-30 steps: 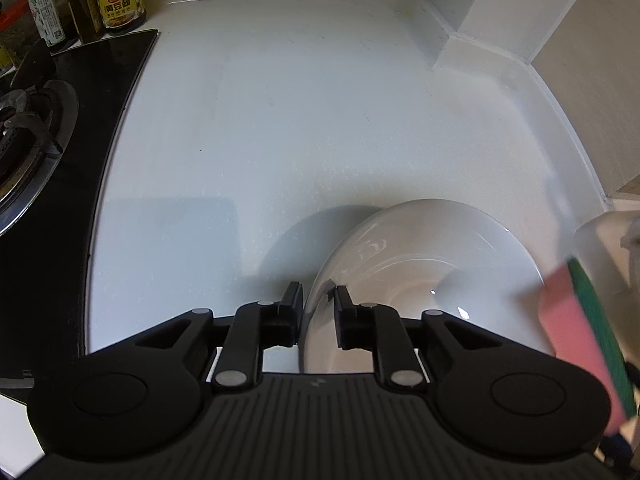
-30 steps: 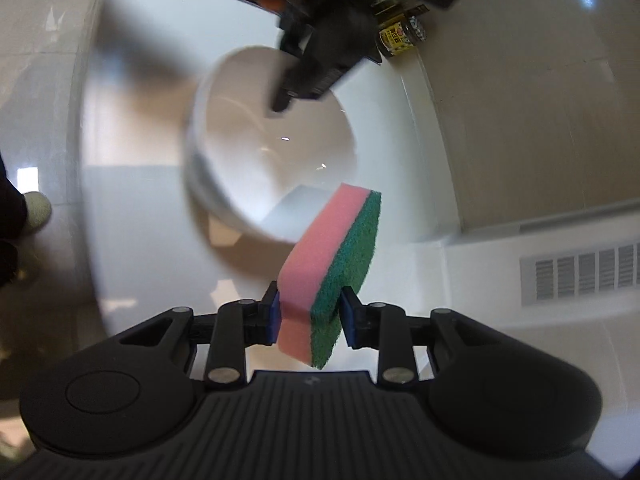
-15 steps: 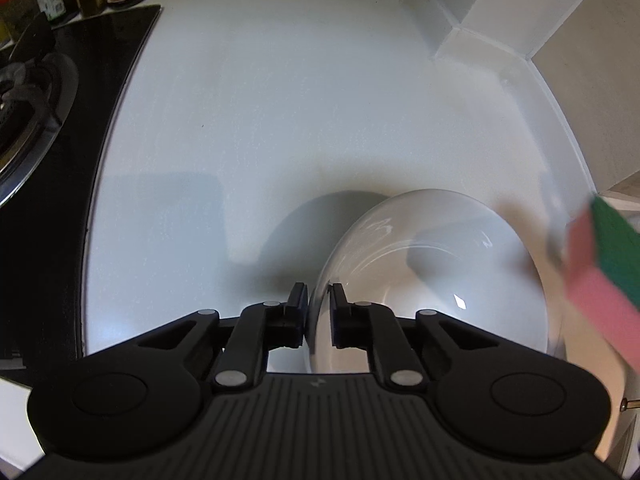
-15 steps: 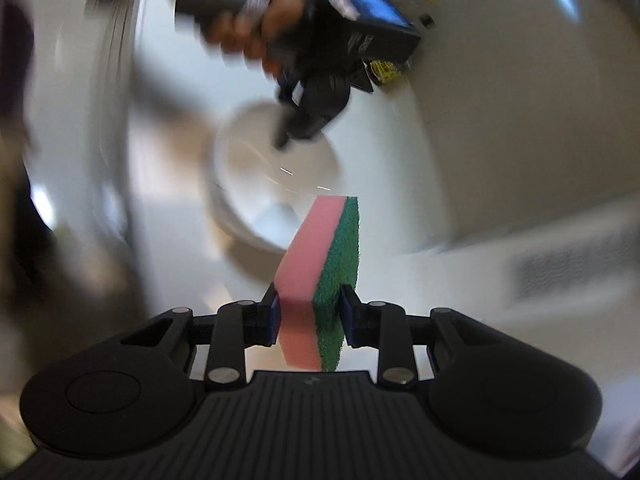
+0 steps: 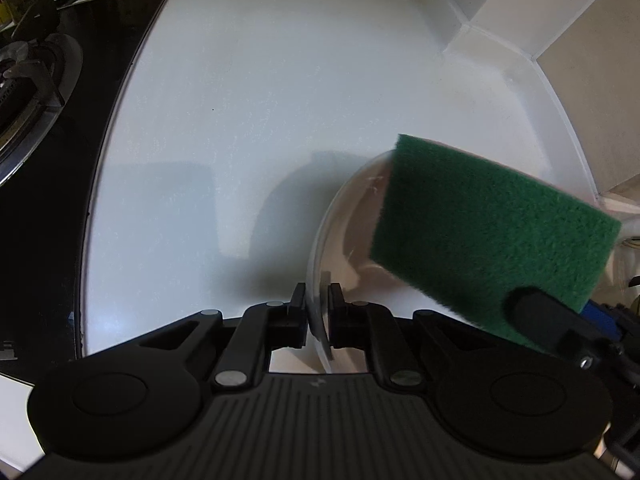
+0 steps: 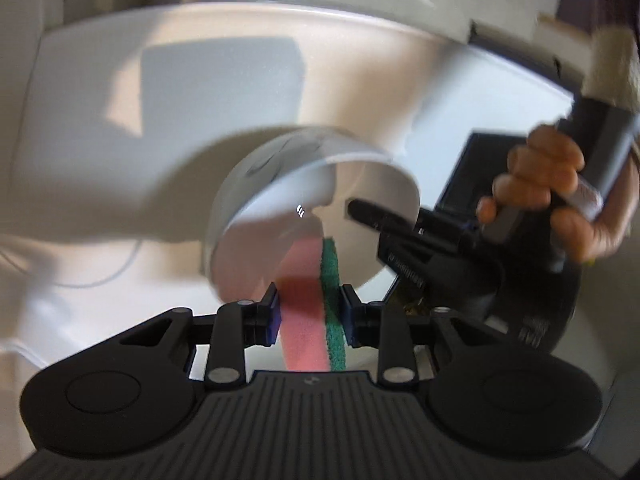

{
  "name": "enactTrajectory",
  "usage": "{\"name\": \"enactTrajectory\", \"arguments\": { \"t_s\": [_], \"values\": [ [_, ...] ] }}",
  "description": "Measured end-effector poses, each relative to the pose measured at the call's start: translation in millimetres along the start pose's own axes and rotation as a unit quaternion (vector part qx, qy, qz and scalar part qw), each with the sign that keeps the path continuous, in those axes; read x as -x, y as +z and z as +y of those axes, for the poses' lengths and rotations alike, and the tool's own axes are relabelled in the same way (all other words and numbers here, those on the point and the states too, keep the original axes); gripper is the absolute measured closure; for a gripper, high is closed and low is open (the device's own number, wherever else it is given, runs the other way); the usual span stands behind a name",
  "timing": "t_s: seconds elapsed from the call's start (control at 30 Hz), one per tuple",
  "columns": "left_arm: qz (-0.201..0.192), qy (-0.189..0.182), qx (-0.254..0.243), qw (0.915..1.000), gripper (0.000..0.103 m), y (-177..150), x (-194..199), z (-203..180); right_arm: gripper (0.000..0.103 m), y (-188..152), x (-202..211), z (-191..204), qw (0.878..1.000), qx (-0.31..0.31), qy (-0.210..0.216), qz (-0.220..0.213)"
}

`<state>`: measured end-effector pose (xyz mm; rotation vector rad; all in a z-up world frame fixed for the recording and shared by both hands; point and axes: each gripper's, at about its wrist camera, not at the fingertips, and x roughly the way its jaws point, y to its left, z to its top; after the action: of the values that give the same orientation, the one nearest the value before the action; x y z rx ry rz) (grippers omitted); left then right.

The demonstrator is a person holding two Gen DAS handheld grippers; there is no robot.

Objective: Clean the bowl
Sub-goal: 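Scrub inside the bowl with the sponge's green side in the right gripper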

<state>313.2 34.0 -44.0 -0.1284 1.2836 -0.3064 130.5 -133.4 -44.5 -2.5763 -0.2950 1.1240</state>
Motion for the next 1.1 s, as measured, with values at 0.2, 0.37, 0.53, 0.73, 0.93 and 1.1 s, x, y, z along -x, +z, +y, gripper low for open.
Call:
{"name": "enactTrajectory", "arguments": {
  "t_s": [0.2, 0.37, 0.53, 0.73, 0.93, 1.1],
  "values": [
    [-0.001, 0.006, -0.008, 1.0000, 0.094, 0, -1, -2, 0.075, -3, 3, -18, 0.999, -0.044, -0.007, 0.006],
    [0.003, 0.003, -0.012, 0.9999, 0.093, -1, -1, -3, 0.075, -3, -14, -21, 0.994, -0.105, -0.017, 0.013],
    [0.002, 0.006, -0.018, 0.9998, 0.093, 4, -3, 1, 0.076, -9, -2, -28, 0.992, -0.123, 0.002, -0.007],
    [-0.006, 0.023, -0.024, 0.9994, 0.092, 5, -2, 3, 0.076, -19, -13, -13, 0.999, -0.001, -0.019, -0.034],
    [-0.012, 0.031, -0.039, 0.9987, 0.089, 5, -1, 4, 0.076, -11, -27, -17, 1.000, -0.005, 0.008, 0.011],
    [-0.019, 0.030, -0.034, 0.9988, 0.089, 4, 0, 8, 0.076, -7, -25, -27, 0.997, -0.033, 0.058, 0.026]
  ]
}}
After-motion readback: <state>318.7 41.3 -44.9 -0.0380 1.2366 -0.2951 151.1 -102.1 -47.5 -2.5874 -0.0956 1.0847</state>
